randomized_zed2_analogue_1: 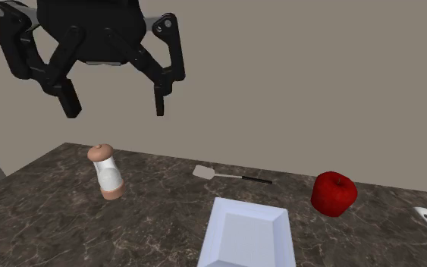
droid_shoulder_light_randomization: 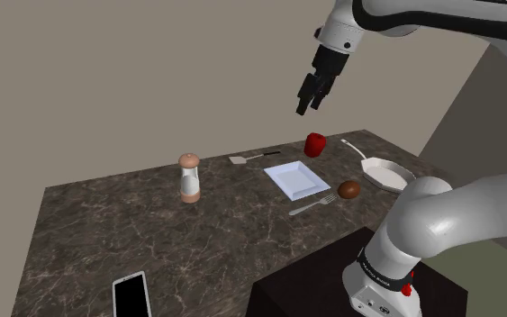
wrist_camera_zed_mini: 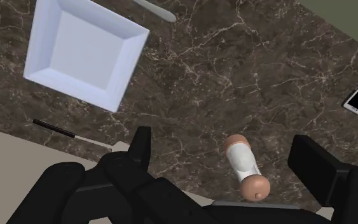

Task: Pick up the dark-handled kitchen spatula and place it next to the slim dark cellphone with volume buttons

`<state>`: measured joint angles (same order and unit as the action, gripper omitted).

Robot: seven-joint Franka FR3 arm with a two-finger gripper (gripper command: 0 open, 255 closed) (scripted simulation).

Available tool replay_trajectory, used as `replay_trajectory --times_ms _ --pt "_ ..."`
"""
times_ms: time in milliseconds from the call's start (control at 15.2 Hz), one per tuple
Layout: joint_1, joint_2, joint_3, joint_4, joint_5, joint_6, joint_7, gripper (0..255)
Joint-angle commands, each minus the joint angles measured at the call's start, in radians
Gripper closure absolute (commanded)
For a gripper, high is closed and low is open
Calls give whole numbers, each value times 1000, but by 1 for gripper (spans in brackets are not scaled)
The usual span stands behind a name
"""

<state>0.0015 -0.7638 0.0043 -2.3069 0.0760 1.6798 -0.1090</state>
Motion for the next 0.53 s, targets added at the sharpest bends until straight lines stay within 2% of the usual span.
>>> replay_trajectory --times_ms 0,462 --pt "0 0 0 0 0 0 0 0" --pt "23 132 -130 -57 -78 150 -288 0"
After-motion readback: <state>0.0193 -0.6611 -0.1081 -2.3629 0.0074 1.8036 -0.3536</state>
